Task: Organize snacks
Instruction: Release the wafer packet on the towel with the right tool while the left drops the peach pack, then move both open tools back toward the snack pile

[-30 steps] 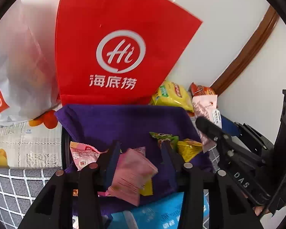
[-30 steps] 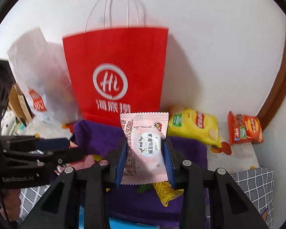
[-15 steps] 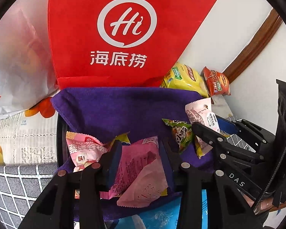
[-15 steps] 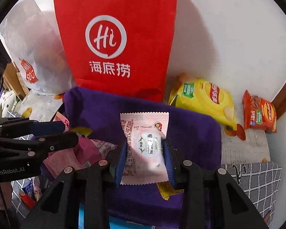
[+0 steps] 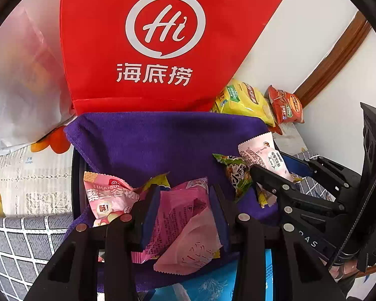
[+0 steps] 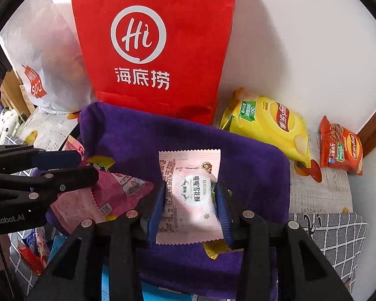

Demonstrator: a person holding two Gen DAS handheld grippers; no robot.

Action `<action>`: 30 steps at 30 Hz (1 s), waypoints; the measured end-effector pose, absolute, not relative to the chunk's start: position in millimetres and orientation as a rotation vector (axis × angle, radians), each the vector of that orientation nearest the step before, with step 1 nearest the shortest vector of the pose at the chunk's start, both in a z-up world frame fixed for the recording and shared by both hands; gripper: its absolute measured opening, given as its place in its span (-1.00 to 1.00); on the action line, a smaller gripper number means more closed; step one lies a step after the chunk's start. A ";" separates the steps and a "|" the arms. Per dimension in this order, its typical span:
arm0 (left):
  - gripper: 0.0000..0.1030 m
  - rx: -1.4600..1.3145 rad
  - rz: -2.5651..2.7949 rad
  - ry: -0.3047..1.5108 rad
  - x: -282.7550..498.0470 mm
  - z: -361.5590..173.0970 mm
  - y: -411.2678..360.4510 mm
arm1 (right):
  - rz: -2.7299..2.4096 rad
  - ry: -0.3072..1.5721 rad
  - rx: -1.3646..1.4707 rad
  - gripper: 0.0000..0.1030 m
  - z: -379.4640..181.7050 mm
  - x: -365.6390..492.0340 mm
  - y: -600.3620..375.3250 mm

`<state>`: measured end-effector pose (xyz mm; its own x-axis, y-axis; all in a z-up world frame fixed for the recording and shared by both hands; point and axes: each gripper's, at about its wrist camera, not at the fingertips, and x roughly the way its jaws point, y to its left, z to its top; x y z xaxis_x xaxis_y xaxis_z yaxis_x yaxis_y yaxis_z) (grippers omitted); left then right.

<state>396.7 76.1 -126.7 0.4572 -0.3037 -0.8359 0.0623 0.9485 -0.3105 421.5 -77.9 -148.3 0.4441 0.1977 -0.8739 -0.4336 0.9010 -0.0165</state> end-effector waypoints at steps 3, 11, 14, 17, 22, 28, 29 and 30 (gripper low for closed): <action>-0.26 -0.251 -0.226 1.075 396.1 -126.7 76.1 | 0.401 1.050 -0.254 -0.13 -149.7 421.9 -78.1; -0.22 -0.249 -0.229 1.063 394.4 -126.3 79.4 | 0.394 1.041 -0.254 0.08 -143.6 420.1 -79.6; -0.11 -0.249 -0.221 1.060 394.0 -122.5 83.3 | 0.388 1.014 -0.236 0.18 -131.8 417.4 -82.8; -0.01 -0.253 -0.202 1.055 393.1 -118.3 88.8 | 0.384 0.968 -0.200 0.35 -117.6 413.6 -88.8; 0.05 -0.273 -0.202 1.044 387.4 -104.3 95.7 | 0.346 0.914 -0.154 0.39 -101.4 407.4 -99.1; 0.25 -0.221 -0.203 0.972 365.0 -71.8 93.6 | 0.291 0.880 -0.166 0.39 -90.8 380.8 -111.1; 0.25 -0.214 -0.202 0.969 359.9 -68.1 93.7 | 0.271 0.869 -0.182 0.39 -89.2 373.2 -112.7; 0.25 -0.209 -0.200 0.969 355.8 -65.4 94.1 | 0.263 0.865 -0.196 0.39 -88.1 365.3 -113.8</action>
<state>355.8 94.1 -65.4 0.5508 -0.2608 -0.7929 0.0749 0.9615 -0.2642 365.3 -113.8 -88.1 0.6194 0.1487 -0.7709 -0.3062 0.9499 -0.0628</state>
